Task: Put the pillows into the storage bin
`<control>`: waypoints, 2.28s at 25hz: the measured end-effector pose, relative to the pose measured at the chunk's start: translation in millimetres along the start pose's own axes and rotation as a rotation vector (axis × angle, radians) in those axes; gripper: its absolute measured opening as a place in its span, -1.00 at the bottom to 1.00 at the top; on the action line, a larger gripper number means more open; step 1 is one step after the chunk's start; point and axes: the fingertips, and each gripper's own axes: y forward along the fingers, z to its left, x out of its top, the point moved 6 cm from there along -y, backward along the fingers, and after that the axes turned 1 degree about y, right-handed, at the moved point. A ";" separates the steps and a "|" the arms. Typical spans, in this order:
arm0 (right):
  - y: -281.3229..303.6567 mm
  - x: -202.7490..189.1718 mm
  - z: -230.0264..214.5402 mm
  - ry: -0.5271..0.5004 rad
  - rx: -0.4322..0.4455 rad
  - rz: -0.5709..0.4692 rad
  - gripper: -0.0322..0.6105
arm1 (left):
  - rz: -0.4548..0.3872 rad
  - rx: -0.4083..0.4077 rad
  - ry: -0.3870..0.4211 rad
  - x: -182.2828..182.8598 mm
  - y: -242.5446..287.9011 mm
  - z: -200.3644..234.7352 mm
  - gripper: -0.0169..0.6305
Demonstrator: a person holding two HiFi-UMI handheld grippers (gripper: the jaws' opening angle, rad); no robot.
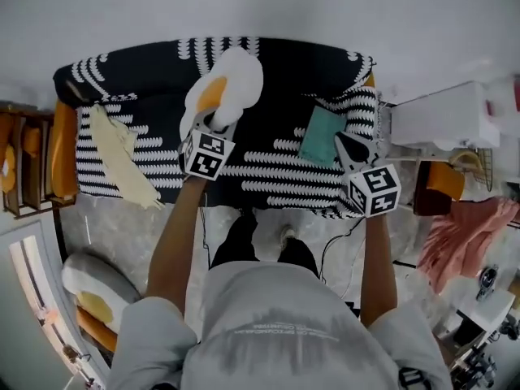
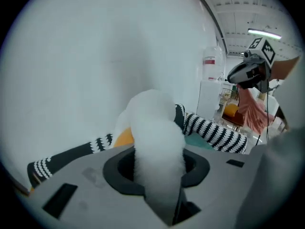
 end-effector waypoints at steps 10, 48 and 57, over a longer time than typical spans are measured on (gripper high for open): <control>-37.1 72.2 17.7 -0.155 0.076 -0.186 -0.90 | -0.156 0.209 0.028 67.1 -135.4 -1.6 -0.51; -246.4 47.6 325.6 -0.484 0.775 -0.527 -0.90 | -0.115 0.997 -0.274 -111.2 -602.8 -326.8 -0.49; -321.8 -5.5 468.3 -0.559 0.995 -0.506 -0.90 | -0.091 1.141 -0.359 -186.0 -722.0 -430.2 -0.49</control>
